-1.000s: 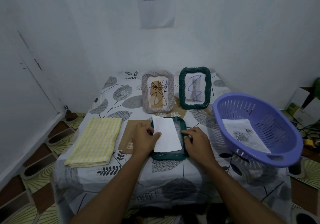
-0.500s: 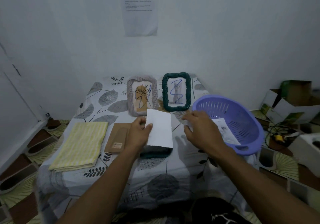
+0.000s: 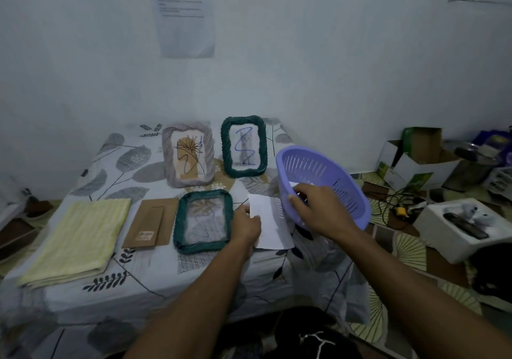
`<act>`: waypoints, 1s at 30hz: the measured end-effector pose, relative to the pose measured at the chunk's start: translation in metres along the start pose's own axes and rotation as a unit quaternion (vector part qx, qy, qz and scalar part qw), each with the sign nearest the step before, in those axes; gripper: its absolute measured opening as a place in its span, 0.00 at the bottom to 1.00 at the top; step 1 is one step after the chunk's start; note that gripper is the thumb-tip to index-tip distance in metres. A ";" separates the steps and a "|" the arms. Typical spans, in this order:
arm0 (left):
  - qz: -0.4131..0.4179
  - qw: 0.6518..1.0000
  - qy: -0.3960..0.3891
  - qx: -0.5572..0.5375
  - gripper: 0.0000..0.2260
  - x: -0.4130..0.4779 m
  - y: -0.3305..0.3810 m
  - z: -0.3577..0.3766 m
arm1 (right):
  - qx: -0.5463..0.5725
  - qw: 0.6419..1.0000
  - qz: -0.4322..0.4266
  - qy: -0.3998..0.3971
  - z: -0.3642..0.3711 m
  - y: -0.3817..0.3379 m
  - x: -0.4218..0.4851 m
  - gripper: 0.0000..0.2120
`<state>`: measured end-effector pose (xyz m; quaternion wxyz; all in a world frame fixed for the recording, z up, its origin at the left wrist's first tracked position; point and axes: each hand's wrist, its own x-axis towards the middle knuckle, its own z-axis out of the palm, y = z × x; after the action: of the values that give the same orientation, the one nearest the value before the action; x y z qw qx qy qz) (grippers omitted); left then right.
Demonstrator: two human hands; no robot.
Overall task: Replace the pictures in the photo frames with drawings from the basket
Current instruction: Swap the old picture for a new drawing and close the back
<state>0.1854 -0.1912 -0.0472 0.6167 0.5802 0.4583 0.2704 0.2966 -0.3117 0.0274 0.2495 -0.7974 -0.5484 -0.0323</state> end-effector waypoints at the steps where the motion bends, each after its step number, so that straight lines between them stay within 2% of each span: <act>1: -0.001 1.000 -0.003 0.000 0.06 0.001 -0.002 0.003 | 0.002 1.000 -0.002 -0.006 0.002 -0.002 0.000 0.13; 4: 0.013 1.000 -0.007 0.027 0.10 0.004 -0.004 0.002 | -0.006 0.999 -0.006 -0.040 0.012 -0.009 -0.001 0.14; 7: 0.057 0.989 -0.001 0.134 0.17 0.005 -0.002 -0.010 | -0.039 0.997 -0.010 -0.073 0.021 -0.015 -0.001 0.12; 12: 0.074 0.981 -0.051 0.170 0.13 0.007 0.006 -0.025 | -0.066 0.994 -0.024 -0.081 0.029 -0.021 -0.002 0.14; 16: 0.121 0.967 -0.041 0.219 0.12 0.014 0.011 -0.038 | -0.053 0.994 -0.013 -0.096 0.030 -0.025 0.000 0.15; 21: 0.103 0.986 -0.071 0.110 0.11 0.007 0.029 -0.043 | -0.011 0.987 0.034 -0.154 0.024 -0.020 0.006 0.17; 24: 0.102 0.986 -0.109 0.075 0.12 0.001 0.042 -0.032 | 0.001 0.985 0.071 -0.155 0.015 -0.005 0.021 0.16; 26: 0.101 0.984 -0.117 0.088 0.11 0.001 0.046 -0.025 | -0.023 0.983 0.102 -0.150 0.011 0.012 0.032 0.12; 30: 0.097 0.985 -0.113 0.085 0.06 0.004 0.043 -0.021 | -0.124 0.960 0.141 -0.206 0.017 0.030 0.048 0.16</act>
<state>0.1768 -0.1701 -0.0051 0.5838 0.6988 0.3490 0.2215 0.3390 -0.2712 0.0174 0.0326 -0.8808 -0.4614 0.1009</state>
